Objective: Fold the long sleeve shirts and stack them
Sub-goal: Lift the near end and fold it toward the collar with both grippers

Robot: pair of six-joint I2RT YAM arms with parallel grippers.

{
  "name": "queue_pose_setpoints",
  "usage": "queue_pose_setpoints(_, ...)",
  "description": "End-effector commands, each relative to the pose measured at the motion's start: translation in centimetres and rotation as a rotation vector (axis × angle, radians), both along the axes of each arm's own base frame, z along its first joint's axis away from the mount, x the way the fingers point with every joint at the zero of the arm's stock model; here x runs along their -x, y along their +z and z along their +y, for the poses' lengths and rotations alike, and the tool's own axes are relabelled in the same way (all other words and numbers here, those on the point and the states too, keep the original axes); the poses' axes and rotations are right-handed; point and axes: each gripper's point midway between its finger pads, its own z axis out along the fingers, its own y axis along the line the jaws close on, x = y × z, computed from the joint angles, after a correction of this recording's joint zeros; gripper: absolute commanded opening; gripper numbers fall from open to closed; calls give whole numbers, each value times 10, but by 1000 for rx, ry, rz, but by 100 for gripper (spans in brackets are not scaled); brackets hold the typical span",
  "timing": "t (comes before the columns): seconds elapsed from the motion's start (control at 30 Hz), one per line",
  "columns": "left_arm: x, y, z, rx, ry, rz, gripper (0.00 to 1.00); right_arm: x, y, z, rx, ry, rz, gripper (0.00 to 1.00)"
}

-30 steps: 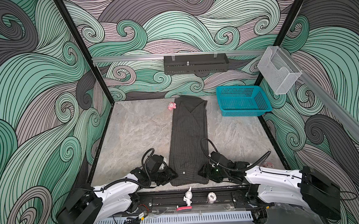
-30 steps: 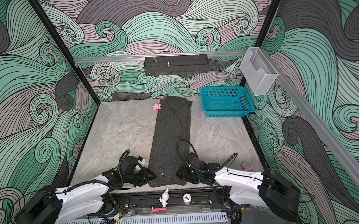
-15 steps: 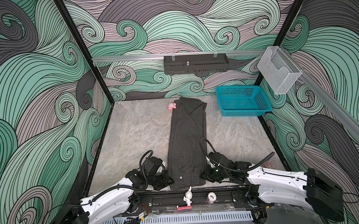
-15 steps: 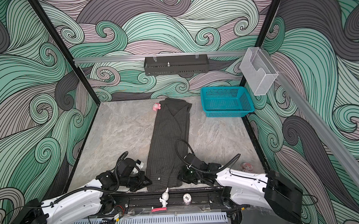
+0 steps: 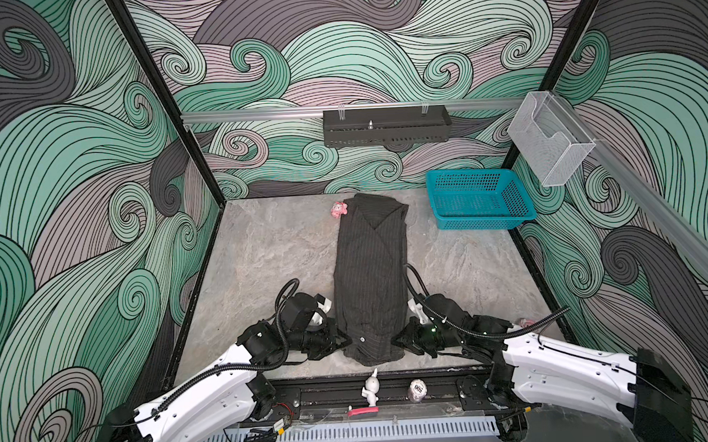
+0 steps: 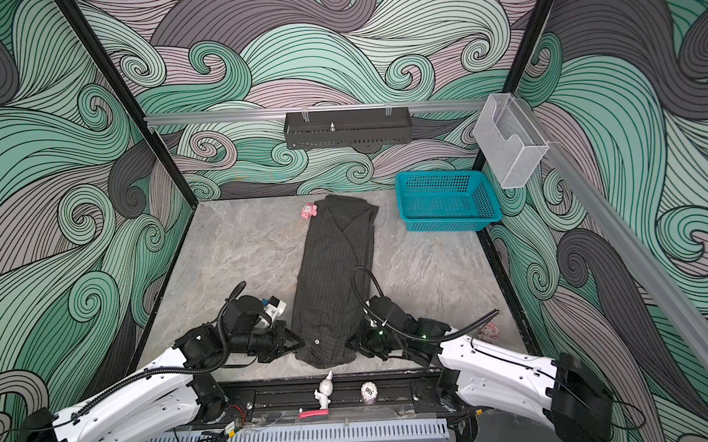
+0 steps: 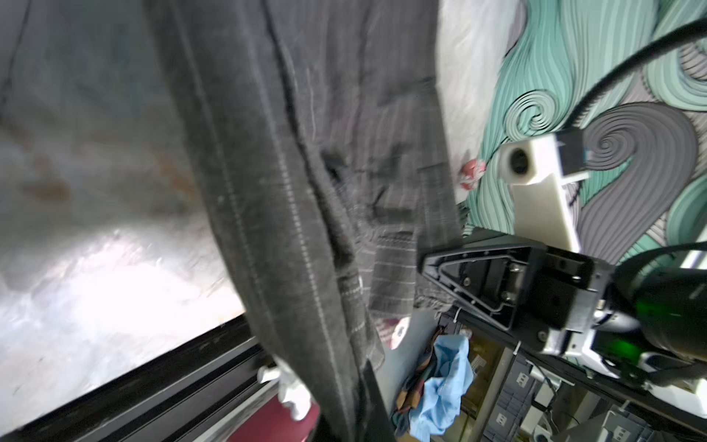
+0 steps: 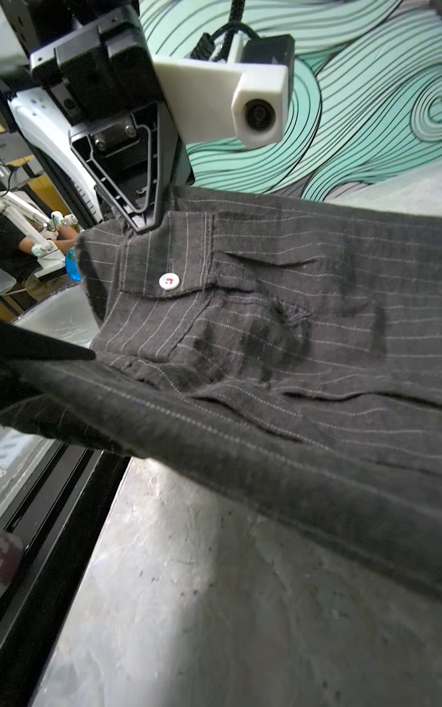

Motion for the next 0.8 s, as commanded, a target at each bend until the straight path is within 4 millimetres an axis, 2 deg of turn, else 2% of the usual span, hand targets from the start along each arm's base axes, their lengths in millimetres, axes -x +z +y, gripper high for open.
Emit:
queue_pose_setpoints(0.0,-16,14,2,-24,12,-43,0,-17,24,2,-59,-43,-7,0)
queue_pose_setpoints(0.17,-46,31,0,1,18,-43,0,-53,44,-3,-109,-102,-5,0)
queue_pose_setpoints(0.4,-102,61,-8,52,20,-54,0,-104,53,-3,-157,-144,22,0)
queue_pose_setpoints(0.6,-149,53,-14,68,9,-5,0,-158,59,-6,-213,-198,30,0)
queue_pose_setpoints(0.77,-192,43,-15,76,27,15,0,-199,54,-10,-249,-235,46,0)
